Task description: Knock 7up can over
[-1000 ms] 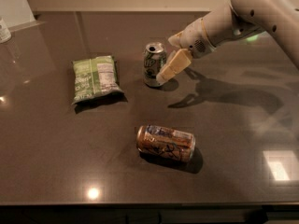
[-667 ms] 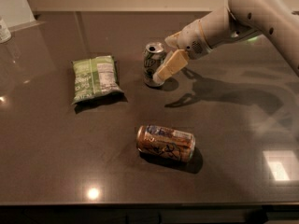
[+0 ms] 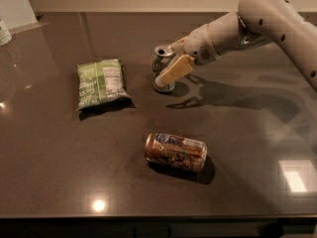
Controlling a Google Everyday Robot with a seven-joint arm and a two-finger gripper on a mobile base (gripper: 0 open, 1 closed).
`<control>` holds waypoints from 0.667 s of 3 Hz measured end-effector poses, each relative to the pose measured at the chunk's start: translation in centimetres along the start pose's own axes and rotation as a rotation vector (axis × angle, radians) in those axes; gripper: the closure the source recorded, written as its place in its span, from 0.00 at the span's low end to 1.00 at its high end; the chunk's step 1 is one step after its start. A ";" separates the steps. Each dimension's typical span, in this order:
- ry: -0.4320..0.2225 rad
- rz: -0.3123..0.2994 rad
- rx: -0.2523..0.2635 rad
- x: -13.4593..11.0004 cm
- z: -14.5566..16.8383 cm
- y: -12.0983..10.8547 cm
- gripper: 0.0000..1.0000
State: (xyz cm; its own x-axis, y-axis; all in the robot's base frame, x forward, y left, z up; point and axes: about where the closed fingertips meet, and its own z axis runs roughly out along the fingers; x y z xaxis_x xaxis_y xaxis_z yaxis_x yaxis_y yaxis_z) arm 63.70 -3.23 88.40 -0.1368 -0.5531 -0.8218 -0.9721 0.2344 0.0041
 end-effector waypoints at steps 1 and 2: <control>-0.015 0.005 -0.013 -0.6 -0.1 0.2 0.41; -0.020 0.007 -0.021 -1.3 -0.5 0.5 0.65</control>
Offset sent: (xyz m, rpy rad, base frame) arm -0.0080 0.0003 0.0278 0.0300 0.0139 0.0082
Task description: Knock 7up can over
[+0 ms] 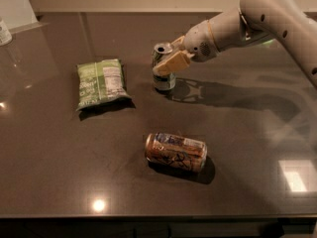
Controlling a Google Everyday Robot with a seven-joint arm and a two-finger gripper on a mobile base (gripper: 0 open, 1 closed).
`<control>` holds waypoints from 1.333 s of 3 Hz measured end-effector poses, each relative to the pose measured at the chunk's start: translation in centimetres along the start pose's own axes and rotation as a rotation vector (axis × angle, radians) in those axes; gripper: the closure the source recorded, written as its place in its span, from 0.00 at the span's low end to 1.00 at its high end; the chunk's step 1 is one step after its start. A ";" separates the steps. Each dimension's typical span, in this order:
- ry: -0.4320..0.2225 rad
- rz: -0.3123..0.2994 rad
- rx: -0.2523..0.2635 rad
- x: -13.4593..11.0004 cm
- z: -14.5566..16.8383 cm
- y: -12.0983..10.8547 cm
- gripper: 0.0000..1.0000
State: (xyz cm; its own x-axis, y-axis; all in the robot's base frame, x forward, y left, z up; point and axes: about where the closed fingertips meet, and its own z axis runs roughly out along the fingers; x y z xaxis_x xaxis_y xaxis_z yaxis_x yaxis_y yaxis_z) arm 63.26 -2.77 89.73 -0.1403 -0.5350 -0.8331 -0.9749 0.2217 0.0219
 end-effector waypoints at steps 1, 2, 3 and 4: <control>0.098 -0.025 -0.010 -1.5 -1.2 0.6 0.95; 0.269 -0.059 -0.029 -1.4 -2.6 1.4 1.00; 0.456 -0.111 -0.043 -0.6 -4.6 2.4 1.00; 0.604 -0.158 -0.035 0.5 -6.4 3.2 1.00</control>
Offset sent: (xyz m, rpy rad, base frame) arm -0.0300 -0.0339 0.0413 -0.4815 0.0534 0.1069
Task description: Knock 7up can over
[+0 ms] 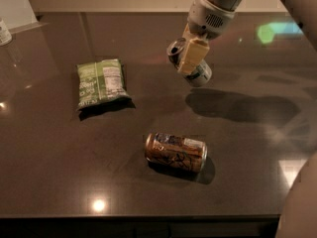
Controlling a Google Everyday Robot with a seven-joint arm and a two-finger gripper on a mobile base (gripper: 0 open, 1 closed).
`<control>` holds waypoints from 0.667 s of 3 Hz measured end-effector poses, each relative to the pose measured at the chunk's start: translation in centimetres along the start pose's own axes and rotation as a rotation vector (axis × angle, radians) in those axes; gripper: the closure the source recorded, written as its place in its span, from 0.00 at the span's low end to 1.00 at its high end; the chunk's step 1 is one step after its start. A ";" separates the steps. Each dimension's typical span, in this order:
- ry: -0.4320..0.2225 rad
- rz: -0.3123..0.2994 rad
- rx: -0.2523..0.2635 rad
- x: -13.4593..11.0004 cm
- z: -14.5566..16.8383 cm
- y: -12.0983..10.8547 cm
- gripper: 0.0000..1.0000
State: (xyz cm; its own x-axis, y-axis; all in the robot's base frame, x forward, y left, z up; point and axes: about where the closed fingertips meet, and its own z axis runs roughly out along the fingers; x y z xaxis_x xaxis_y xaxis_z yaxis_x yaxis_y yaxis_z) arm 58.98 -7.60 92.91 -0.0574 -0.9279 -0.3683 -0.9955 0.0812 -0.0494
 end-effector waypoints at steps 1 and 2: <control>0.119 -0.035 0.009 1.5 -0.3 0.8 1.00; 0.194 -0.048 -0.007 2.7 0.5 1.5 0.92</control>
Offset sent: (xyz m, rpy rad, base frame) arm -0.0427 -0.0418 -0.0263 -0.3163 0.0899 0.0690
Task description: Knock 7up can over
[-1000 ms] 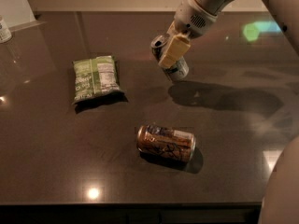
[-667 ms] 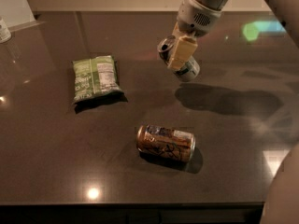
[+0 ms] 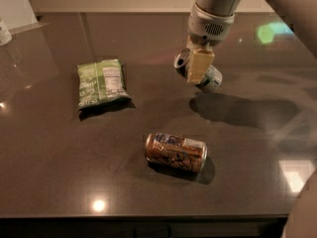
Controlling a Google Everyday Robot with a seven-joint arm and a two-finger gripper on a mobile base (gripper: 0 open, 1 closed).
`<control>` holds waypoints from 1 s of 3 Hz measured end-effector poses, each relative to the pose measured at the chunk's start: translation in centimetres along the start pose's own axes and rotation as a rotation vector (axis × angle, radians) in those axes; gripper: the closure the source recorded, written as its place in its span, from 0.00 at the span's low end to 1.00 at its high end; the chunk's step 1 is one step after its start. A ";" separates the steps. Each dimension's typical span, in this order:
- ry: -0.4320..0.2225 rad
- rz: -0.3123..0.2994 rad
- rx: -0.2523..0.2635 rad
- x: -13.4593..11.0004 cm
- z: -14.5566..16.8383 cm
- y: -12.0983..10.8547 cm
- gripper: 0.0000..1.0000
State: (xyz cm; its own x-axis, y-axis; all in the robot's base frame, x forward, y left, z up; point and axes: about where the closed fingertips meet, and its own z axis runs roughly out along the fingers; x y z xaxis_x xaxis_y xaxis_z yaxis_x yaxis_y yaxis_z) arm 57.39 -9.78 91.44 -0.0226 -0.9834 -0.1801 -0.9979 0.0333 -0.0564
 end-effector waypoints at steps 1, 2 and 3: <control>0.043 -0.006 -0.017 0.4 1.2 0.3 0.74; 0.080 -0.019 -0.032 0.6 2.4 0.5 0.51; 0.103 -0.025 -0.051 0.6 3.7 0.6 0.28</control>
Offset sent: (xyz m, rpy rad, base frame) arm -0.0235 -0.0108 -0.0384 -0.1639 0.1167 0.0439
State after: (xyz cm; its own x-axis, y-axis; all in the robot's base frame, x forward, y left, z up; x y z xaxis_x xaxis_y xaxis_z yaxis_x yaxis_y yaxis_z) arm 57.02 -9.71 87.64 -0.0010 -0.9970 -0.0769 -1.0000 0.0018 -0.0094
